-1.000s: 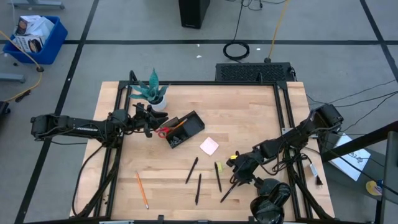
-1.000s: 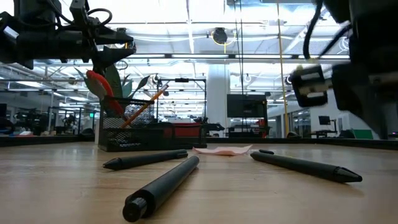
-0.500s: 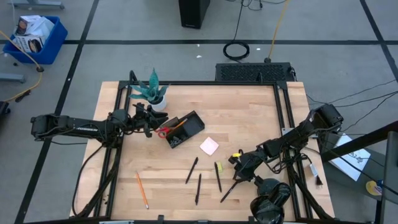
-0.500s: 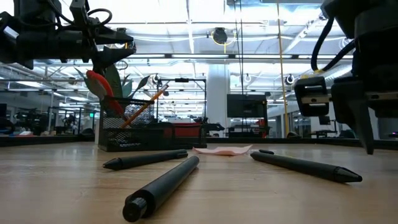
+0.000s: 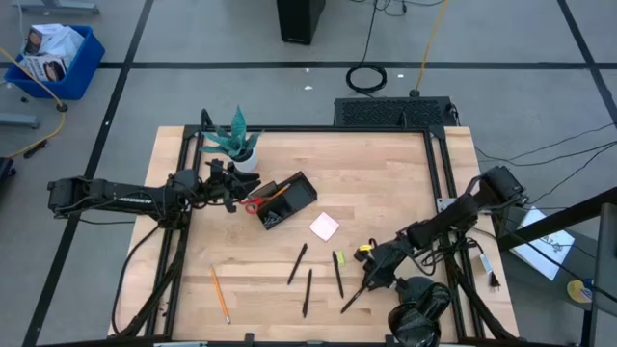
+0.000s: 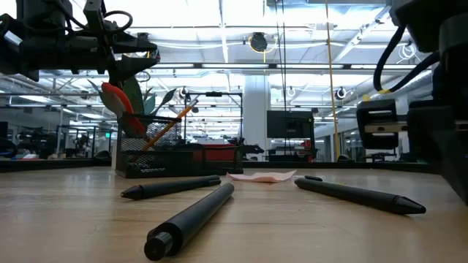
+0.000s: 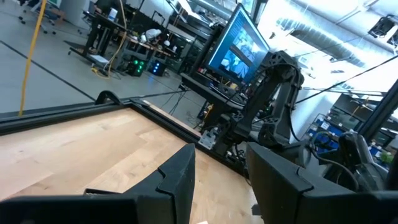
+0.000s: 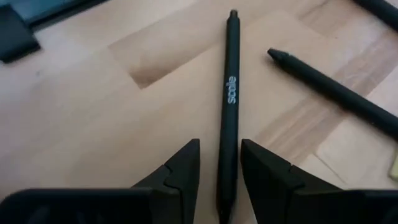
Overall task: Pick and place office supplies into organizer
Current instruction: Put the black pen into the black desk organizer
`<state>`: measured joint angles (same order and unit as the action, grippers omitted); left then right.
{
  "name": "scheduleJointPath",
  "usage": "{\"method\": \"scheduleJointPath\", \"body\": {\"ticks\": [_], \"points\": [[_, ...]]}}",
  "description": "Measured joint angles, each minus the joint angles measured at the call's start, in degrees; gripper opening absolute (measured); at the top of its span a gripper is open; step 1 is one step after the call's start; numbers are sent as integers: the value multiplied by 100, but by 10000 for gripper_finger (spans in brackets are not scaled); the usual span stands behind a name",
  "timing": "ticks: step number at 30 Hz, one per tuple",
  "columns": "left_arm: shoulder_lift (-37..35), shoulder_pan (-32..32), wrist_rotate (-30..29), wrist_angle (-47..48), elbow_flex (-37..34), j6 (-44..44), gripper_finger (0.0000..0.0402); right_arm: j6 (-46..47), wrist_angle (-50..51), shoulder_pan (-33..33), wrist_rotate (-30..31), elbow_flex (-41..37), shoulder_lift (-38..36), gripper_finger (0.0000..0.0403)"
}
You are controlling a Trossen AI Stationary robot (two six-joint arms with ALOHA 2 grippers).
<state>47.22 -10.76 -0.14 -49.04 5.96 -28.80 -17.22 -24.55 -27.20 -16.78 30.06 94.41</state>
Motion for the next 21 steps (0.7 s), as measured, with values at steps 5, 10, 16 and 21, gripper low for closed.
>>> {"method": "scheduleJointPath", "body": {"ticks": [5, 10, 16, 21], "points": [[0, 0, 0, 19, 0, -48, 147, 87, -212, 36, -14, 9, 214, 111], [0, -1, 0, 103, 0, -92, 147, 88, -269, 133, -17, 9, 245, 81], [1, -1, 0, 140, 0, -99, 147, 158, -303, 268, -15, 7, 254, 19], [1, 0, -2, 140, 0, -114, 148, 342, -436, 374, 33, 2, 260, 32]]}}
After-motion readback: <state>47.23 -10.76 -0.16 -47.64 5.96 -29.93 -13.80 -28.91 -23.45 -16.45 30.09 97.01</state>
